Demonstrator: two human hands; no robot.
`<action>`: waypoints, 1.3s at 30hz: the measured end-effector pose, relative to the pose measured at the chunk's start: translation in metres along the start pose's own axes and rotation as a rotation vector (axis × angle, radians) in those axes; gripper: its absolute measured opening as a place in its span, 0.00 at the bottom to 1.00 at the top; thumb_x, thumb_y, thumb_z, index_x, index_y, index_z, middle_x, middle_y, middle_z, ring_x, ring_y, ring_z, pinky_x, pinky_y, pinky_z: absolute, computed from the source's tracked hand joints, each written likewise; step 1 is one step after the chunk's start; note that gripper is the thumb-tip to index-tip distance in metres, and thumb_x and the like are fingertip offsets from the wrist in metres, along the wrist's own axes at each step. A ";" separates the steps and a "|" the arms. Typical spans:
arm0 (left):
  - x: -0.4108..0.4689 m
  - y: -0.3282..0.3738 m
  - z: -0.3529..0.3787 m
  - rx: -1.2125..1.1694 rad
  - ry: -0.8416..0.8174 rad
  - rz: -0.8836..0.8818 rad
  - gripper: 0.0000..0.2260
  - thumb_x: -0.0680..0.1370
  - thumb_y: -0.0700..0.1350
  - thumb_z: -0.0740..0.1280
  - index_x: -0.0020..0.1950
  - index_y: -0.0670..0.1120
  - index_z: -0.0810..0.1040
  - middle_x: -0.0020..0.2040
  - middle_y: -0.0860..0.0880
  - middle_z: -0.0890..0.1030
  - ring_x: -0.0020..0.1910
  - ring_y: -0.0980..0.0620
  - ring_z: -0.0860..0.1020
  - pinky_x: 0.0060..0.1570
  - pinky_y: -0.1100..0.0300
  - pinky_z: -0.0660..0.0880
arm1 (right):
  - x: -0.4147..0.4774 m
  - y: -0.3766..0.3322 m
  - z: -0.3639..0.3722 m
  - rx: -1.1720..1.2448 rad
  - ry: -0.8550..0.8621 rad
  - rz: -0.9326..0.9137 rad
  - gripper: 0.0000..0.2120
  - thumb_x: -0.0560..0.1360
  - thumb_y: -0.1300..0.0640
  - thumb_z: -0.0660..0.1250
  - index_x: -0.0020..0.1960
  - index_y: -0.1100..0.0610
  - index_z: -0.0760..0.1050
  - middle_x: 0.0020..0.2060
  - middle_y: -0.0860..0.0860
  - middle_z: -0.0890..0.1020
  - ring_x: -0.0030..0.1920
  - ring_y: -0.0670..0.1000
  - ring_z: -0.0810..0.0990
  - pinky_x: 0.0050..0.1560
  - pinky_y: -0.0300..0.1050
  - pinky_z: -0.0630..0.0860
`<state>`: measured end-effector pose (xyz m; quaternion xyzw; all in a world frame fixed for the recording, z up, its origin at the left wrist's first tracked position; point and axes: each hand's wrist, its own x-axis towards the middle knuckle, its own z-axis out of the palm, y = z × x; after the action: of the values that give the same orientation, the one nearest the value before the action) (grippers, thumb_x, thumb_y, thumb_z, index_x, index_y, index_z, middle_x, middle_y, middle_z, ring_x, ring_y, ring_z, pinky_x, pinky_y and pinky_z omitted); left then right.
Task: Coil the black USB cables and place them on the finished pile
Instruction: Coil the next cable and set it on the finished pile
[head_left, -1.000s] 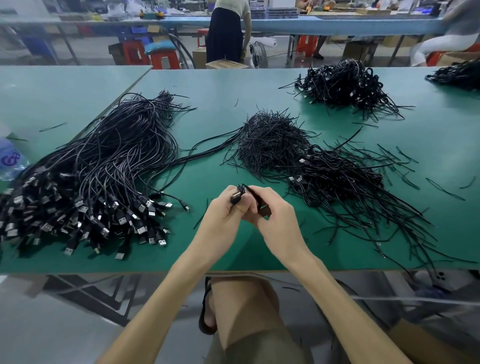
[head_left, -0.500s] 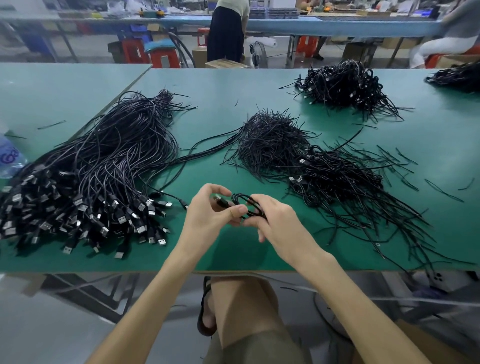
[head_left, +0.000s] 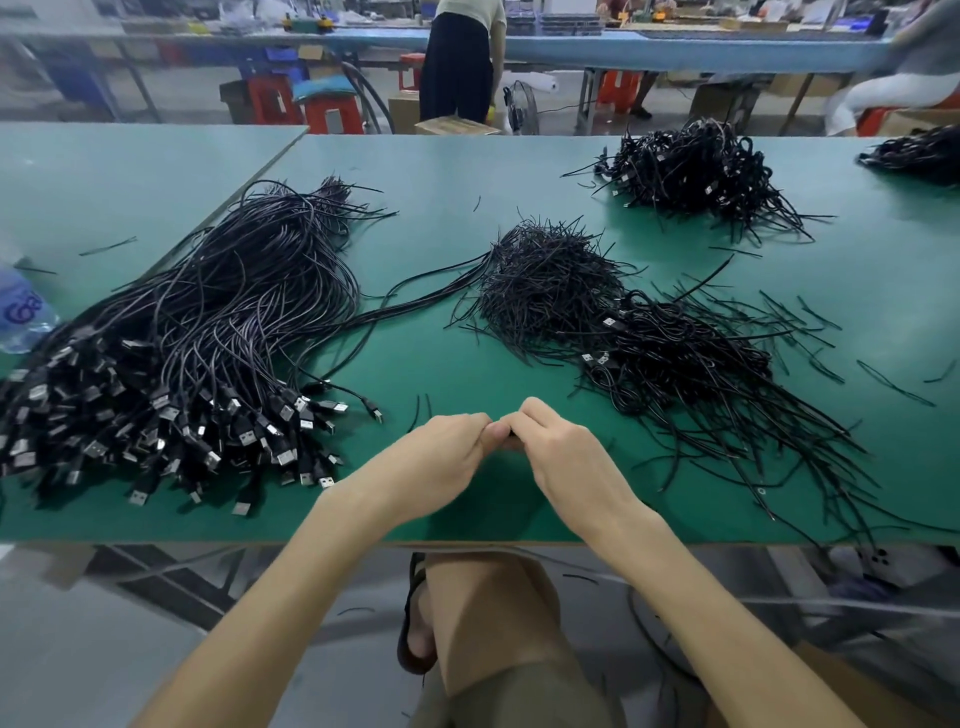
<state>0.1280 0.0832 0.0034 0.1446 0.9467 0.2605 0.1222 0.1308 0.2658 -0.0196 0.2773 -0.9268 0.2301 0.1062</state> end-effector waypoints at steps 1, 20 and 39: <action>0.001 -0.001 0.001 0.023 0.018 0.002 0.28 0.82 0.64 0.45 0.49 0.44 0.73 0.44 0.46 0.79 0.44 0.43 0.77 0.50 0.44 0.75 | 0.001 0.000 0.001 0.006 0.021 -0.008 0.09 0.79 0.70 0.64 0.55 0.61 0.79 0.44 0.54 0.74 0.35 0.59 0.77 0.38 0.58 0.77; 0.060 0.003 0.040 -0.863 0.565 -0.108 0.15 0.85 0.52 0.53 0.41 0.49 0.68 0.34 0.55 0.65 0.31 0.53 0.61 0.34 0.55 0.61 | 0.080 0.049 0.027 -0.286 0.193 0.514 0.14 0.84 0.51 0.60 0.64 0.58 0.71 0.62 0.57 0.73 0.62 0.58 0.69 0.63 0.51 0.67; 0.055 -0.004 0.040 -0.860 0.599 -0.114 0.17 0.87 0.53 0.53 0.41 0.49 0.69 0.33 0.56 0.65 0.30 0.53 0.62 0.35 0.54 0.61 | 0.078 0.041 0.030 -0.001 0.424 0.411 0.06 0.83 0.58 0.62 0.50 0.59 0.74 0.48 0.54 0.78 0.51 0.54 0.71 0.55 0.49 0.69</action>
<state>0.0883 0.1165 -0.0404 -0.0511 0.7541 0.6484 -0.0914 0.0414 0.2451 -0.0355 0.0296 -0.9208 0.2990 0.2488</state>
